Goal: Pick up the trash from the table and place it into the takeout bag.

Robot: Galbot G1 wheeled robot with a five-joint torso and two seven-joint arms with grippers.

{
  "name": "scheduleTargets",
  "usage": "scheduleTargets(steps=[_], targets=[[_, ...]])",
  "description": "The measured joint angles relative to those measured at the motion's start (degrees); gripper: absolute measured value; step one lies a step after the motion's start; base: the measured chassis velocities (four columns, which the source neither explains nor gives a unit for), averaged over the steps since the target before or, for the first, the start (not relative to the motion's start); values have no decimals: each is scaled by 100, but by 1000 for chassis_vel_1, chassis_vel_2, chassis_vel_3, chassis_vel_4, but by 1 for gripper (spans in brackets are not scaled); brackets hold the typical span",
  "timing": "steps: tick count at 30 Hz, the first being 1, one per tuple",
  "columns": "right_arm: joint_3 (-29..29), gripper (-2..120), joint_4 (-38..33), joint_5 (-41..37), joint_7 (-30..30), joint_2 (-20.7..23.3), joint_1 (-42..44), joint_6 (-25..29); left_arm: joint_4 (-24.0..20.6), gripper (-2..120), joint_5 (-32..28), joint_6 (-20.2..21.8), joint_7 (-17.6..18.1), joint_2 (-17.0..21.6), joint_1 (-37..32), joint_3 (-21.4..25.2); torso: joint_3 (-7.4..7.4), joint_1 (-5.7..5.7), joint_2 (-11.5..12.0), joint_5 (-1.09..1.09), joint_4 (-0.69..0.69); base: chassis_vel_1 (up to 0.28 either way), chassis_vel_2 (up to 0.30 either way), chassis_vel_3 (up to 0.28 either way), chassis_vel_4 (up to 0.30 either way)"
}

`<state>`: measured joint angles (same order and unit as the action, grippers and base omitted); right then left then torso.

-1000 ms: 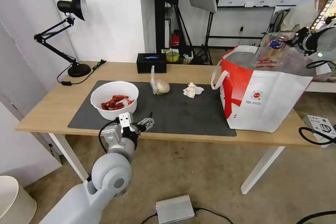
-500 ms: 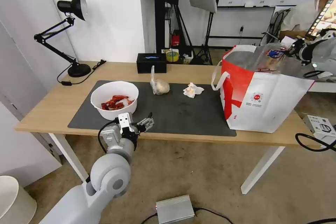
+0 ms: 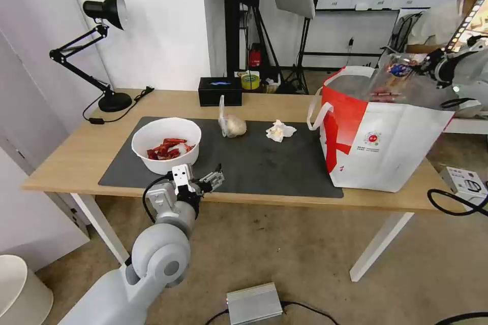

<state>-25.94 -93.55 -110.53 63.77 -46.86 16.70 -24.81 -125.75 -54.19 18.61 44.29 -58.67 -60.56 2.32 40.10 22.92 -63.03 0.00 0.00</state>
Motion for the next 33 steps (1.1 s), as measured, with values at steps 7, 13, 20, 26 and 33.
scheduleTargets(steps=[7, 13, 20, 26, 33], targets=[[95, 0, 48, 414, -240, -9, 122, -106, 20, 100, -1, 0, 0, -11, 20, -12, 0, 0, 0, 1, 0, 0, 0, 0, 0], [138, 0, 50, 622, -359, -8, 214, -141, 44, 100, -3, -1, -1, -26, 48, -28, 0, 0, 0, 0, 0, 0, 0, 0, 0], [138, 0, 46, 712, -393, -33, 311, -140, 48, 100, -7, -2, -3, -28, 59, -35, 0, 0, 0, 0, 0, 0, 0, 0, 0], [106, 0, -30, 714, -476, -33, 386, -140, 47, 100, -8, -2, -4, -21, 58, -36, 0, 0, 0, 0, 0, 0, 0, 0, 0], [86, 22, -154, 732, -627, 27, 407, -140, 37, 100, -9, -3, -4, -46, 44, -36, 0, 0, 0, 0, 0, 0, 0, 0, 0]])
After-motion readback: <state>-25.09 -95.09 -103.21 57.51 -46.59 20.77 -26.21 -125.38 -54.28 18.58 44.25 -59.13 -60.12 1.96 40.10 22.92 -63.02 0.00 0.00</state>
